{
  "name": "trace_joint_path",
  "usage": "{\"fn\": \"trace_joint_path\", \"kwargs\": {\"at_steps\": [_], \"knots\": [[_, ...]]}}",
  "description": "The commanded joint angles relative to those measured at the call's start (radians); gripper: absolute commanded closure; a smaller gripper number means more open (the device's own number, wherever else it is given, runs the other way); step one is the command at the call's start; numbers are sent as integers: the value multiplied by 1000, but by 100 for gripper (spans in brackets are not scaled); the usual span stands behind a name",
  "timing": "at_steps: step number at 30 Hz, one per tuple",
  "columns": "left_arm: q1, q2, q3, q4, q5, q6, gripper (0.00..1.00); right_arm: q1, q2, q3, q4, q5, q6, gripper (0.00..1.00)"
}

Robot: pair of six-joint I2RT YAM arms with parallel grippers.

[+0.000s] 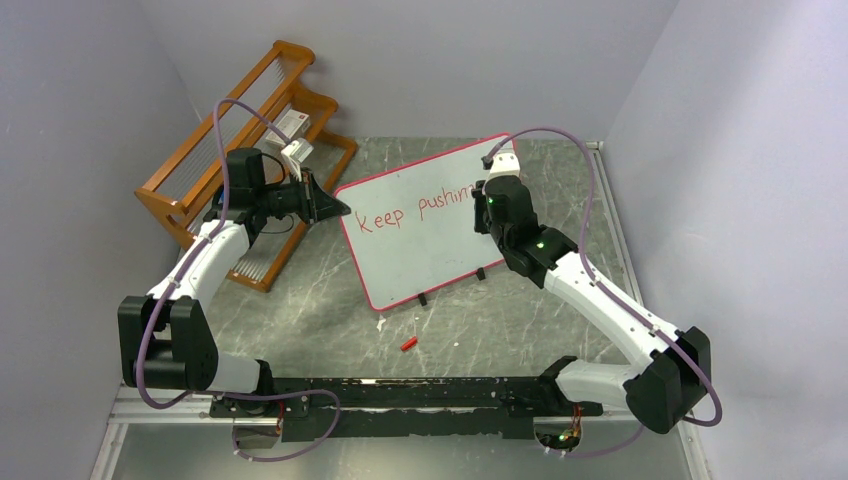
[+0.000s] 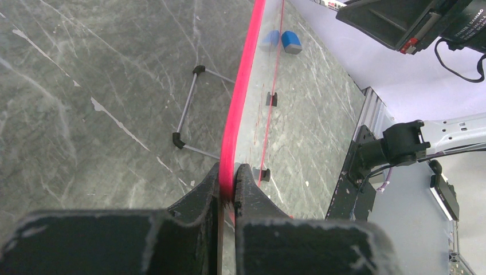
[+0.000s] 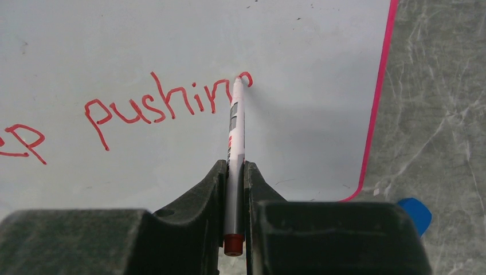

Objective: Write a sentence on the whiteboard

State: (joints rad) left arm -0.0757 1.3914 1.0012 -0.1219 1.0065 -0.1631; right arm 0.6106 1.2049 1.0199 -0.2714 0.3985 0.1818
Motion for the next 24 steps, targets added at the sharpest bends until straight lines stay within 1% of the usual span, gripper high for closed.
{"fn": "trace_joint_path", "kwargs": {"at_steps": [1,24], "knots": [[-24,35,-15,-60,-106,118,95,-4,-7,-13,-47,-42,16,100],[-24,34,-15,-65,-112,122,95,-4,2,-12,-83,34,11,100]]}}
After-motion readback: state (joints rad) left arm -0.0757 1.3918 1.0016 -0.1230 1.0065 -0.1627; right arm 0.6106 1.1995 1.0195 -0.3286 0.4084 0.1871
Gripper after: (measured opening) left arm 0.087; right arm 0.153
